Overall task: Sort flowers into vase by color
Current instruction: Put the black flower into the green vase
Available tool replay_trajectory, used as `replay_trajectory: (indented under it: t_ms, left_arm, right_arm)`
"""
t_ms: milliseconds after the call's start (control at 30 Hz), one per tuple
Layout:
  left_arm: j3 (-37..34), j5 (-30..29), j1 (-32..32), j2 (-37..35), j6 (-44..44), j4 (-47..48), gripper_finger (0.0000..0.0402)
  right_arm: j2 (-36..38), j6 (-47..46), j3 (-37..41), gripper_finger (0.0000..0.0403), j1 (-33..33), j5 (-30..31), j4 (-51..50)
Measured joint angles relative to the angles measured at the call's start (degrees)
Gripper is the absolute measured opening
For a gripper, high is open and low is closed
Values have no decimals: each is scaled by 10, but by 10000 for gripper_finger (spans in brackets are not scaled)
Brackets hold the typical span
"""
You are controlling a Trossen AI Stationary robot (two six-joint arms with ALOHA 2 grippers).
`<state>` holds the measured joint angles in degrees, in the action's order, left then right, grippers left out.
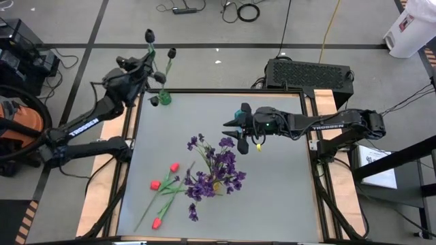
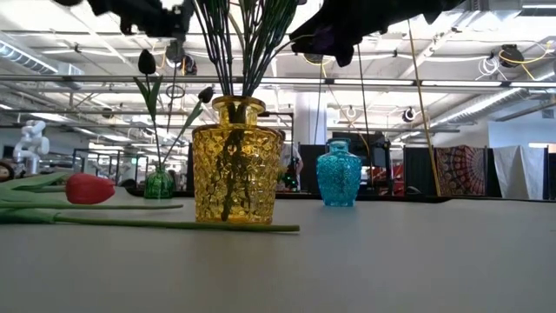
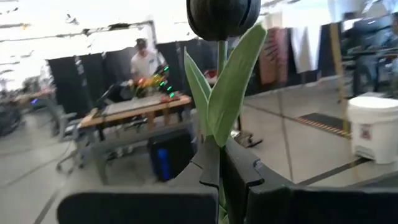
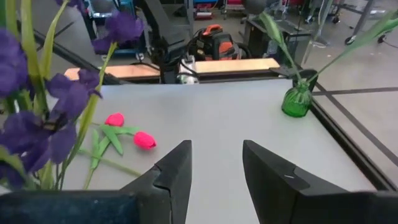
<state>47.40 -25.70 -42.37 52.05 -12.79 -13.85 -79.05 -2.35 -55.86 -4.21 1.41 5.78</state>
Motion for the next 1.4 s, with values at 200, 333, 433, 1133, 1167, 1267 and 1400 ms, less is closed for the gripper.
replay_trajectory:
  t_ms: [200, 333, 433, 1133, 1167, 1267, 1400]
  left_arm:
    - [0, 38, -73, 46, 55, -3, 1]
    - [0, 63, -111, 75, 65, -2, 1]
    - [0, 64, -128, 90, 65, -2, 1]
    - [-65, 112, -165, 111, 89, -50, 10]
    - [-67, 117, -165, 111, 93, -49, 10]
    - [-69, 125, -164, 111, 95, -38, 11]
    - [-69, 125, -164, 111, 96, -12, 12]
  right_arm:
    - [0, 0, 0, 134, 10, 0, -19]
    - [0, 0, 0, 134, 14, 0, -19]
    - [0, 0, 0, 134, 17, 0, -20]
    - [0, 0, 0, 134, 18, 0, -24]
    - [0, 0, 0, 134, 18, 0, -24]
    - [0, 0, 0, 134, 18, 0, -24]
    - [0, 0, 0, 134, 18, 1, -24]
